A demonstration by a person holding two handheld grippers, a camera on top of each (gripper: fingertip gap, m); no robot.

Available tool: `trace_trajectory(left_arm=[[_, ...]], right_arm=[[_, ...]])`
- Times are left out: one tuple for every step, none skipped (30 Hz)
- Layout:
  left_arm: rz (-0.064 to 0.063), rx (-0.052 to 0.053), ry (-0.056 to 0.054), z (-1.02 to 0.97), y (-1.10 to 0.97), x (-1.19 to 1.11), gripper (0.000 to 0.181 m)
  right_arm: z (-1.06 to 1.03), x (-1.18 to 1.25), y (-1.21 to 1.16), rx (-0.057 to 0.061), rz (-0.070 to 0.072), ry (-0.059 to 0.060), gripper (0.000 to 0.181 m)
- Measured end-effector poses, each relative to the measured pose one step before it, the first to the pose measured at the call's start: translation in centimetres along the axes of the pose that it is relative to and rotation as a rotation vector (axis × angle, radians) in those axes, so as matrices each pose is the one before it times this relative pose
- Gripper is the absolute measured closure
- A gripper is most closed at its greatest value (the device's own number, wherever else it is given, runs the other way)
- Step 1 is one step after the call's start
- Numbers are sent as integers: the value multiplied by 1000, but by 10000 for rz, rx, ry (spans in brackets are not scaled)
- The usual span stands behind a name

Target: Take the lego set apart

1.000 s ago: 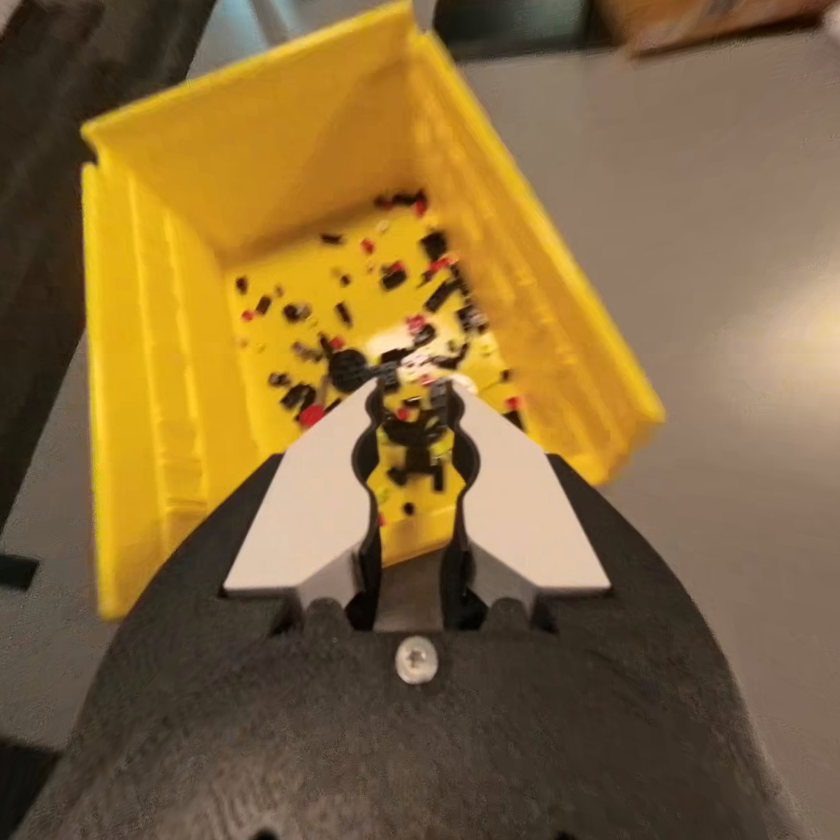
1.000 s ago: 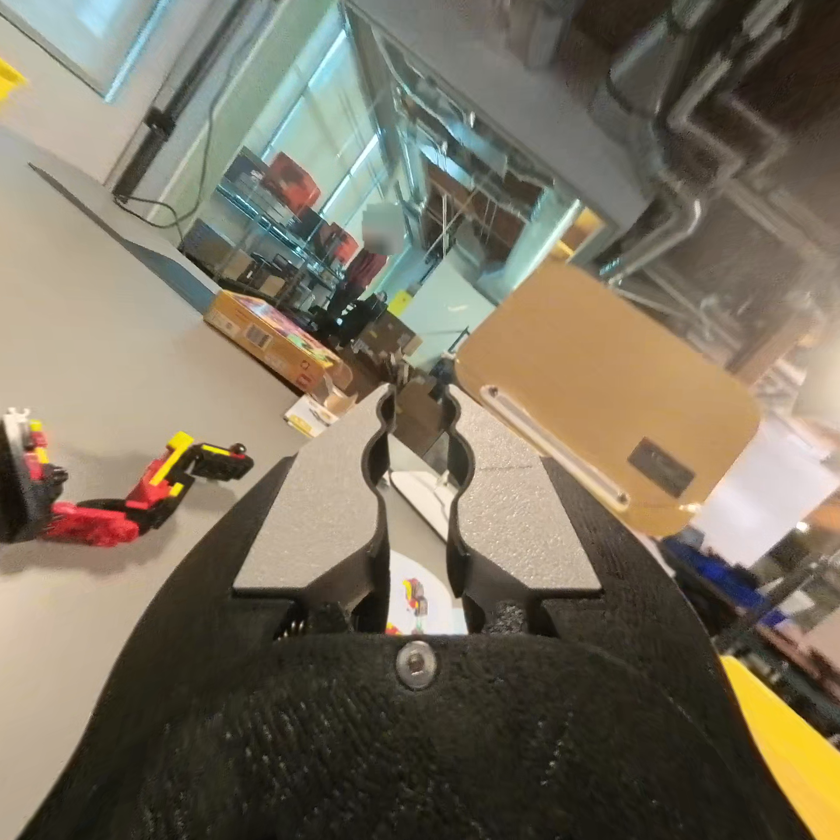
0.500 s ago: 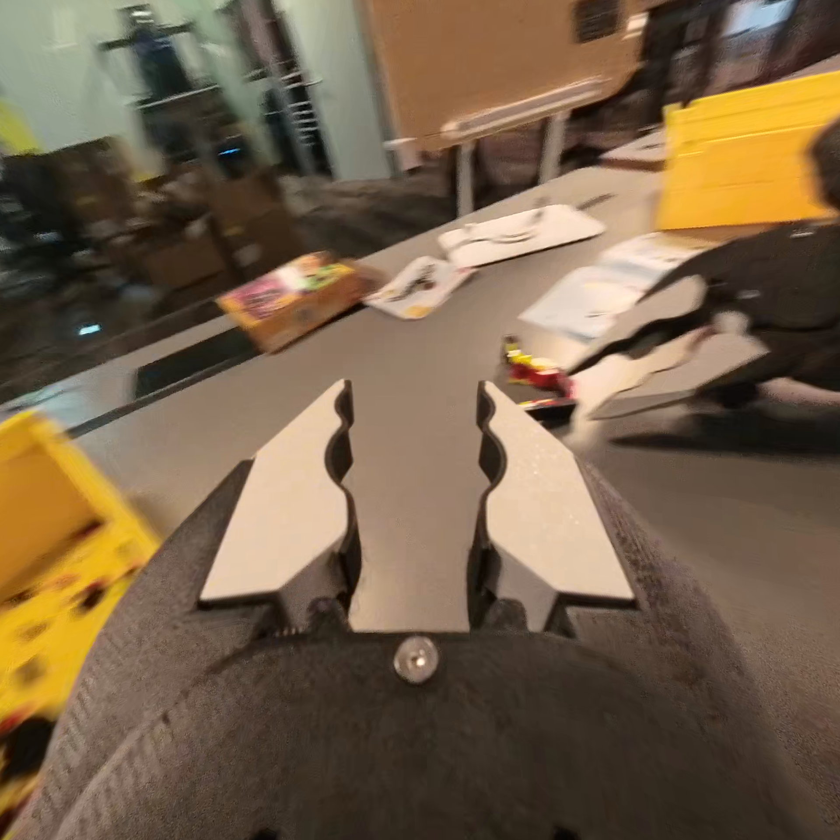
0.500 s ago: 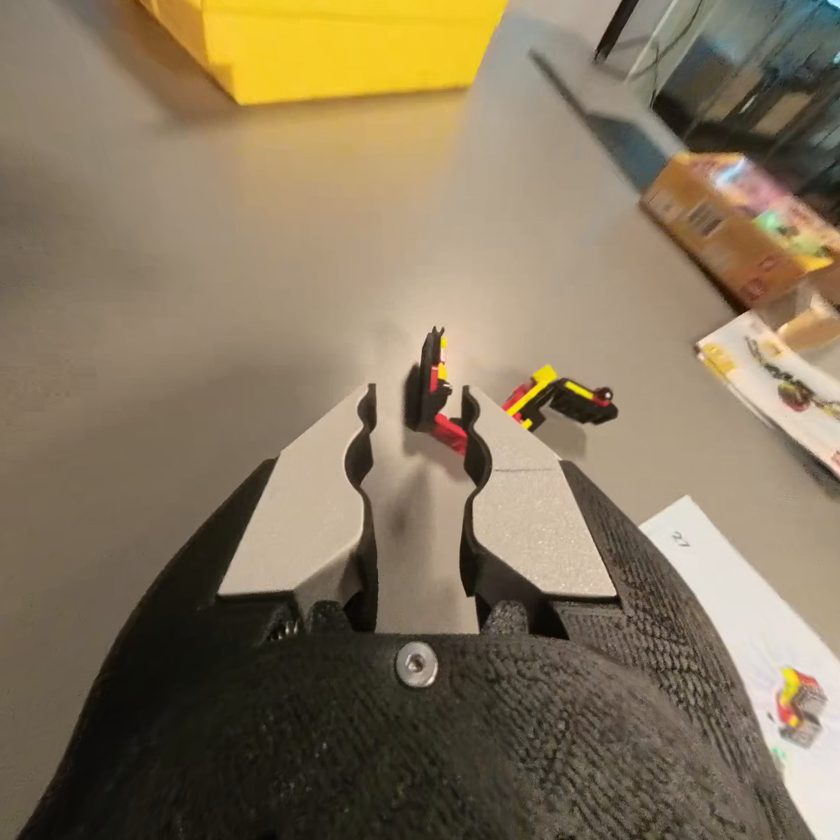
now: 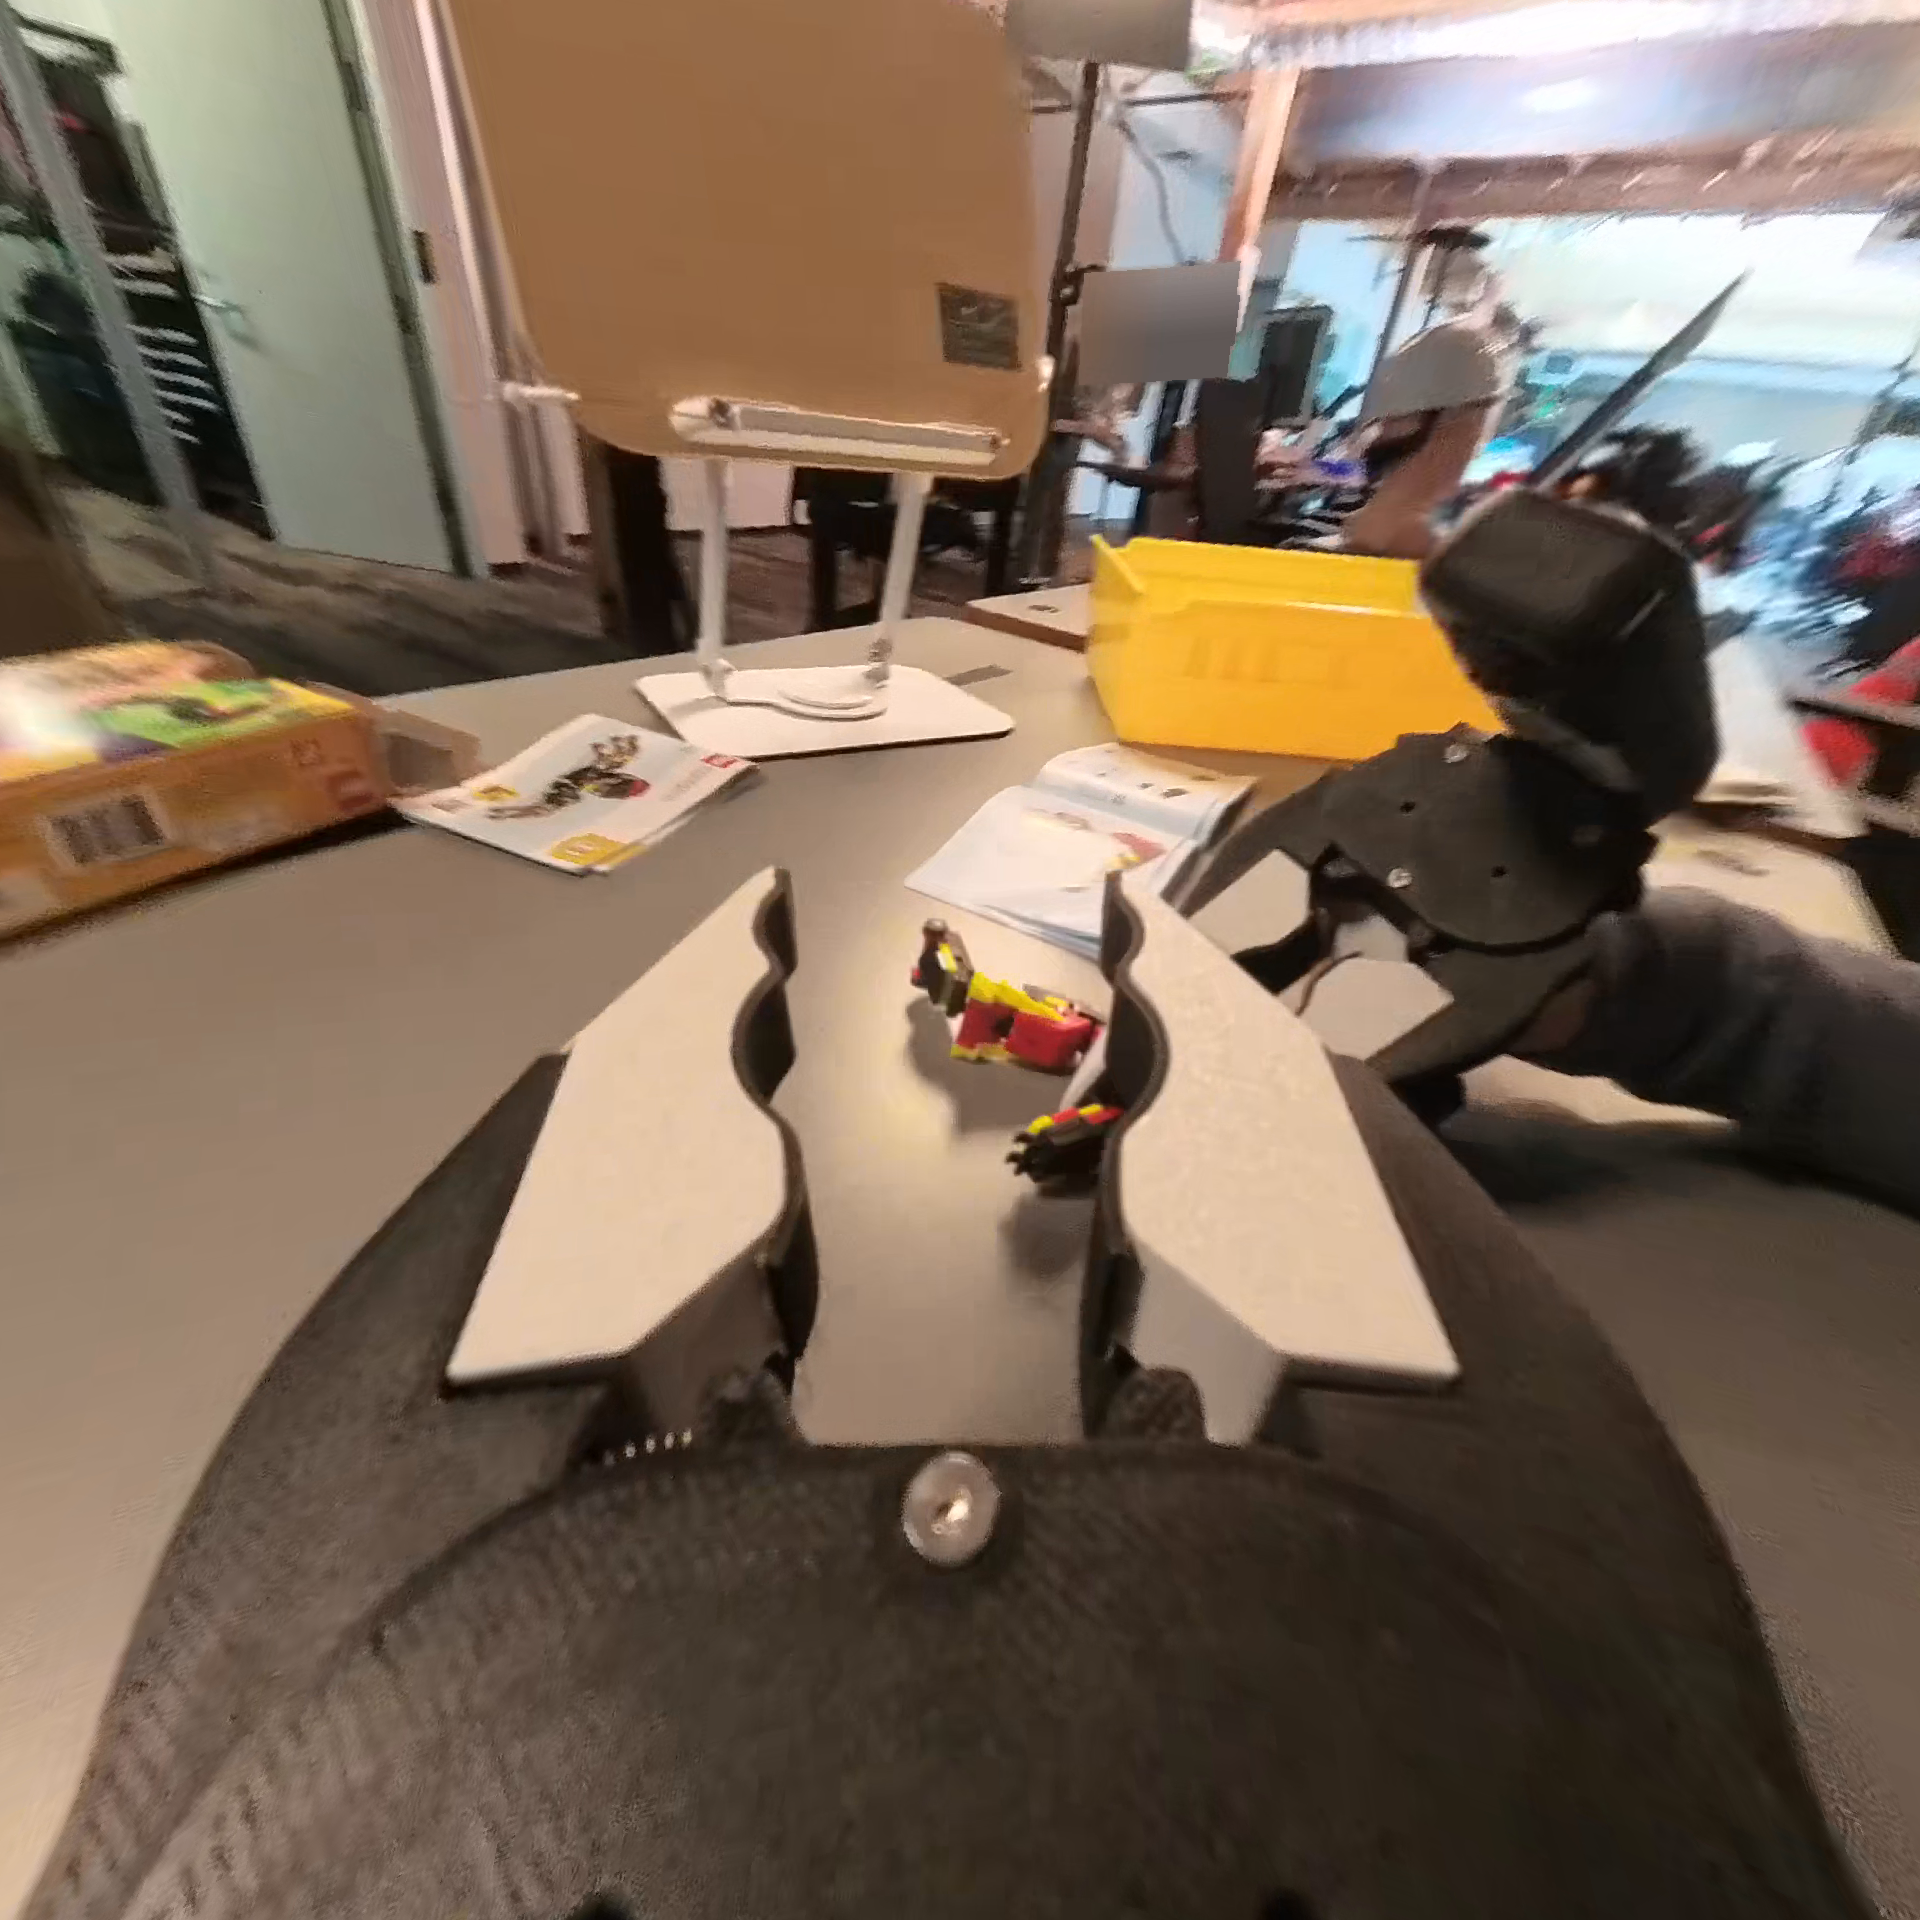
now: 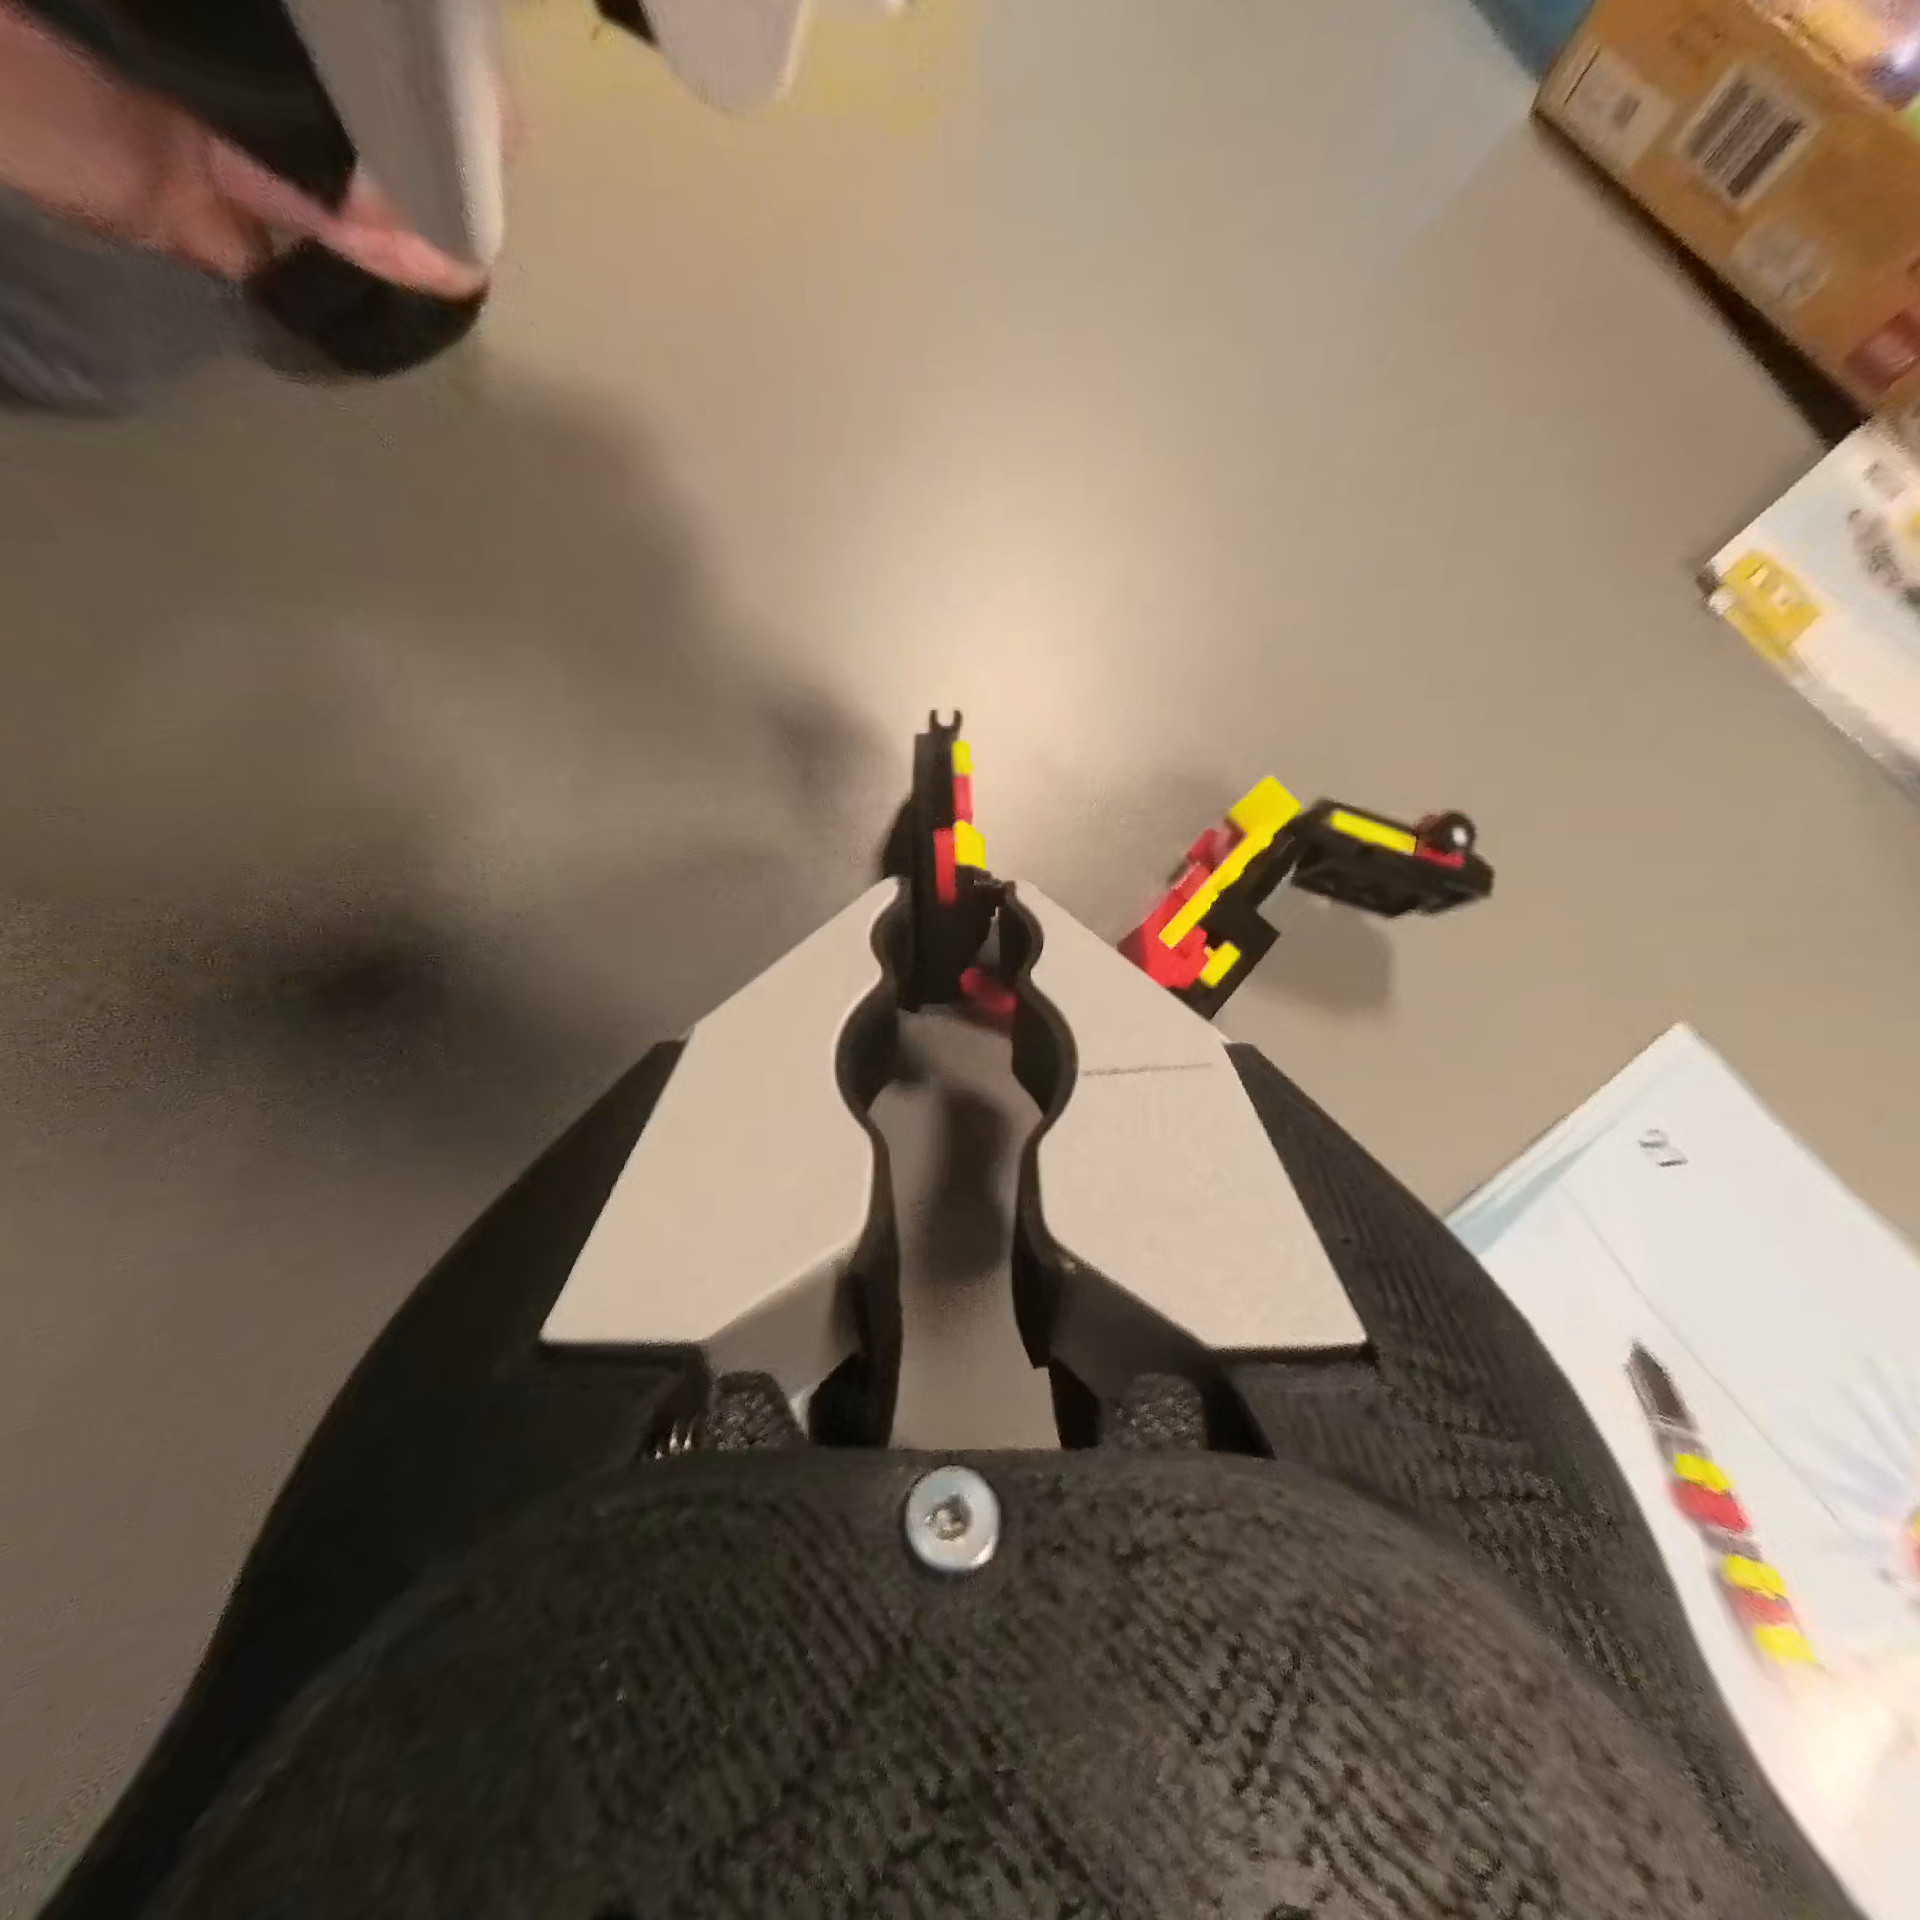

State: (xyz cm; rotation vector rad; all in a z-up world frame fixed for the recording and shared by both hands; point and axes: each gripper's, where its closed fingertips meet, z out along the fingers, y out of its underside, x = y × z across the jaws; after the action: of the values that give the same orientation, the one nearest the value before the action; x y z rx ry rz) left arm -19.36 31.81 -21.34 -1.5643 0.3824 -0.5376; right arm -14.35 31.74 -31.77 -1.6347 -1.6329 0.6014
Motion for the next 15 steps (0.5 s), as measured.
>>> trace_trajectory(left_arm=[[-374, -46, 367, -264, 111, -1, 123], [-332, -92, 398, -234, 177, 148, 124], [-267, -155, 434, -150, 226, 346, 124], [-114, -313, 425, -34, 375, 475, 124], [113, -445, 288, 72, 535, 446, 124], [317, -586, 54, 155, 766, 232, 124], [421, -662, -165, 212, 924, -11, 124], [437, -630, -55, 299, 904, 220, 124], [362, -526, 39, 344, 722, 411, 124], [296, -408, 7, 386, 557, 377, 126], [279, -395, 93, 399, 527, 485, 131], [224, -371, 56, 382, 478, 383, 134], [168, -255, 53, 356, 305, 330, 137], [125, -150, 127, 301, 151, 419, 140], [95, -169, 132, 249, 181, 367, 142]], right_arm=[[-95, 173, -88, 89, -643, 336, 168], [-156, 355, -187, 182, -983, 568, 168], [-214, 410, -275, 228, -1317, 713, 169], [-279, 458, -327, 235, -1491, 817, 169], [-296, 577, -379, 231, -1465, 919, 169], [-291, 389, -462, 290, -1423, 773, 168], [-251, 192, -499, 330, -1278, 602, 169], [-138, 184, -337, 199, -1010, 526, 168], [-39, 64, -208, 102, -804, 371, 169], [-8, -39, -296, 151, -639, 241, 169], [-34, 30, -328, 157, -494, 232, 169], [-42, 12, -279, 113, -392, 173, 168], [-70, -4, -308, 139, -322, 130, 168], [-97, 11, -370, 181, -300, 122, 168], [-96, -13, -345, 157, -255, 72, 169]])
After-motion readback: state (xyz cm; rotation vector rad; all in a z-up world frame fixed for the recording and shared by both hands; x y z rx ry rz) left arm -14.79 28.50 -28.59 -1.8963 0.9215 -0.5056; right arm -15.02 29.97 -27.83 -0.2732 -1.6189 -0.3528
